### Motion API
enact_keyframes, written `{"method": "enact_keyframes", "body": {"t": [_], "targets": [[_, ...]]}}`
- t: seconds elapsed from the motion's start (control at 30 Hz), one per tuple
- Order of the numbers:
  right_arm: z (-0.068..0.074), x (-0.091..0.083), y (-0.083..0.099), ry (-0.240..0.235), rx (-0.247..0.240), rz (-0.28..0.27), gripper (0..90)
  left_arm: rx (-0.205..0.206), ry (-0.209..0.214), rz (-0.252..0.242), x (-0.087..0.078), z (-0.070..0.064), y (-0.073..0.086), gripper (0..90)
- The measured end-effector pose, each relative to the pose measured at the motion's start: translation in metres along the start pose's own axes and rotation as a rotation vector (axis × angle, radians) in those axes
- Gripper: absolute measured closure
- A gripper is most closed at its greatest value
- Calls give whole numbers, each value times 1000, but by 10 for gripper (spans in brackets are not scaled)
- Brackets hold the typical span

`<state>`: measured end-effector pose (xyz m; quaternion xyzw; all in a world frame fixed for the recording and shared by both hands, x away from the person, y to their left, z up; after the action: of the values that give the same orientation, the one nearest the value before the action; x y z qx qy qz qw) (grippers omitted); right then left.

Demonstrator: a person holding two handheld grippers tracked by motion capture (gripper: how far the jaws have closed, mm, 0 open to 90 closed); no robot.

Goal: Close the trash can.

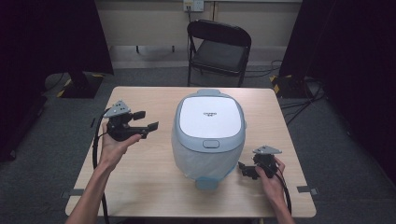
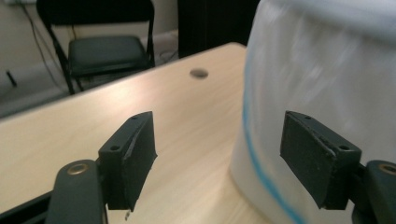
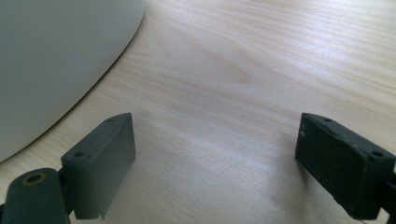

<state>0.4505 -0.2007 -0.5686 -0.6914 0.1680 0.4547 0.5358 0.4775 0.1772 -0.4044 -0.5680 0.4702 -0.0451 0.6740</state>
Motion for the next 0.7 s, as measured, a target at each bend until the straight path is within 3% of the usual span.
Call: {"method": "enact_keyframes", "body": {"t": [0.1,0.23,0.27,0.3,0.37,0.57,0.63,0.7], "targets": [[0,0,0,0,0,0,110,-24,-13,54,5,8,27,224],[0,0,0,0,0,0,110,-58,-61,154,13,19,72,192],[0,0,0,0,0,0,111,-58,-61,154,13,19,72,194],[0,0,0,0,0,0,111,-107,-63,172,17,25,91,194],[0,0,0,0,0,0,110,-132,-76,203,20,30,110,194],[0,0,0,0,0,0,111,-128,-148,325,34,41,154,231],[0,0,0,0,0,0,111,-124,-159,341,38,39,164,231],[0,0,0,0,0,0,111,-103,-185,321,39,39,168,215]]}}
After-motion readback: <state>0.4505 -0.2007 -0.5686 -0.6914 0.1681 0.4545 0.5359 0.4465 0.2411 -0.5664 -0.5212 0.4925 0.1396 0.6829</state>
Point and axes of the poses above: each handheld gripper's, and its own axes: x roughly forward along the jaws, y roughly out of its underside, z roughly to its left, the point moved 10 cm from there along x, roughly forward along the jaws, and after that the axes turned 11 degrees about z, right-handed, at the moved point
